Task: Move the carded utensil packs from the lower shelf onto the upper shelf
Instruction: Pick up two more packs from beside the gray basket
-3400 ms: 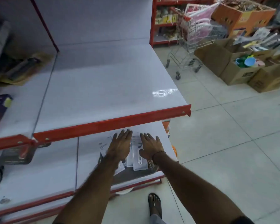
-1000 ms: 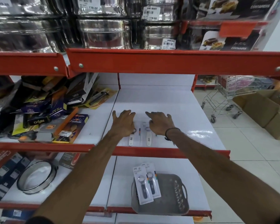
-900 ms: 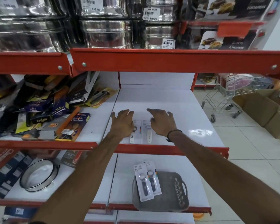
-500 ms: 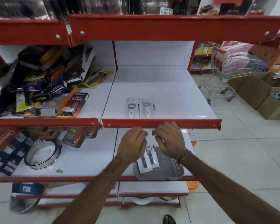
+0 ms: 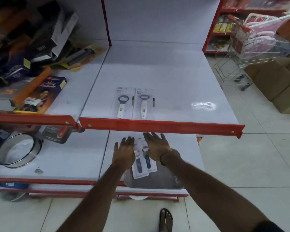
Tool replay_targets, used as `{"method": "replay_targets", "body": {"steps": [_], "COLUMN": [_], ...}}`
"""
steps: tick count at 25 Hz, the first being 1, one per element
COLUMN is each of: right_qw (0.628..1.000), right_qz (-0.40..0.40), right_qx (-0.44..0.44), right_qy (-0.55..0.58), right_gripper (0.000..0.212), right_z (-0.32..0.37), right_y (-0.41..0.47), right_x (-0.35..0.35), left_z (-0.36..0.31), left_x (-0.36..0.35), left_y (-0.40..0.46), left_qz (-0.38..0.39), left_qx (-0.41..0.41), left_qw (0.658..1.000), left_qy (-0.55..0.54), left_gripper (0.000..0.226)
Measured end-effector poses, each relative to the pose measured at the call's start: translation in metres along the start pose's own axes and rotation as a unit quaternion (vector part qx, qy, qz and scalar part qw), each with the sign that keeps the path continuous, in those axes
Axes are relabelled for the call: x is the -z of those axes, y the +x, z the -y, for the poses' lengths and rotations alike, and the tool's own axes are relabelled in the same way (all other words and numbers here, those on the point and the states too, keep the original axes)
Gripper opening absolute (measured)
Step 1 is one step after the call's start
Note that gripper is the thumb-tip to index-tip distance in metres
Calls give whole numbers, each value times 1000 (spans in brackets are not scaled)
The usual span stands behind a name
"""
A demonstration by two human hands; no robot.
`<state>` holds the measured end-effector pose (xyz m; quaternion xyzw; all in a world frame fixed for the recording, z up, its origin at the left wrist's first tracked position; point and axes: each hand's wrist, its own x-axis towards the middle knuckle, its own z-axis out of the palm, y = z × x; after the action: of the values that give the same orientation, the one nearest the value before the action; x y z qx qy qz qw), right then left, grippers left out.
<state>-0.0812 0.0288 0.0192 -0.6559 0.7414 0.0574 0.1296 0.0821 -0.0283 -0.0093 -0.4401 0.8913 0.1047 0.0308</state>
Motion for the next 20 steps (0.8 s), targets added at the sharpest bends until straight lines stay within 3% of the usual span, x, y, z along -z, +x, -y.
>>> {"method": "replay_targets", "body": {"steps": [3,6,8,15,20], "right_qw": [999,993,988,978,972], "right_qz": [-30,-98,-116,-97,-201], "right_qx": [19,16,6,-40,-26], "right_qy": [9,60,99,182,115], "right_gripper": [76,45,35,32,37], "right_z": [2,-1,-2,1,13], "right_y": [25,26,20,-36,-105], "right_x": [-9,0,10,34,54], "left_z": [6,8,0,-21,-52], "left_x": [-4,1,18,62,99], "left_y": [13,16,12,-24,-77], "left_qz": [-37,-109,-106,-36,-58], "left_qx": [15,-4,14,-25,-93], "left_qw": [998,991,991,994,993], "left_qy": [-51,-79,-76,-96,-53], "left_gripper": [50,25,19,16,38]}}
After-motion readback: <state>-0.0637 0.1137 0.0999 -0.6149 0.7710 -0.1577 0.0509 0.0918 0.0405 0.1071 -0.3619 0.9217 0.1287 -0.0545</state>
